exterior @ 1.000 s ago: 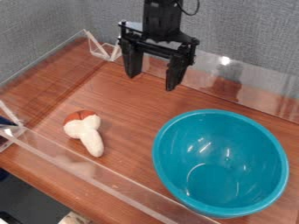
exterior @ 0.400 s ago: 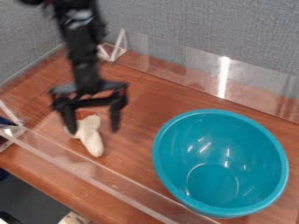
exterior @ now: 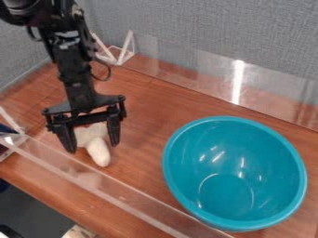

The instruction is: Put the mushroom in the blue bowl

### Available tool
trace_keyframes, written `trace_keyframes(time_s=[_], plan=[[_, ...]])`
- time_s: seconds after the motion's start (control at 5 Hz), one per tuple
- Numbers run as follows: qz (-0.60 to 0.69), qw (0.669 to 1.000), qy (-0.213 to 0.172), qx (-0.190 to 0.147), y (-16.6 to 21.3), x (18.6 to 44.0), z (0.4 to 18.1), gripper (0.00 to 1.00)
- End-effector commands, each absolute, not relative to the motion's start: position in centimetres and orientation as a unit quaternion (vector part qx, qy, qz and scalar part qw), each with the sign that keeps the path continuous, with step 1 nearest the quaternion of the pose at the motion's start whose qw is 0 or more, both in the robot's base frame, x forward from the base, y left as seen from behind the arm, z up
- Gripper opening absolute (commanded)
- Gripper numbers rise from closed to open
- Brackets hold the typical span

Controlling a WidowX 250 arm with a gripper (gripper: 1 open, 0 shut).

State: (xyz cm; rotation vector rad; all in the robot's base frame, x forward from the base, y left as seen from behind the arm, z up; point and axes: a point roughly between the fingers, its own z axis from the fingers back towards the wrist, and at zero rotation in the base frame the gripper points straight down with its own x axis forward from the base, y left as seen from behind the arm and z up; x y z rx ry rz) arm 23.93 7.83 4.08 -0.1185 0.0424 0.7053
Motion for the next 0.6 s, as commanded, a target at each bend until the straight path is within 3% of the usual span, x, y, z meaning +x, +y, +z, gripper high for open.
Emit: trace_keyframes(time_s=[0.0, 0.4], plan=[[0.354, 0.934, 0.007, -0.056, 8.33, 24.33, 4.17, 1.00], [0.355, 0.933, 0.004, -0.056, 8.30, 24.67, 3.60, 1.00]])
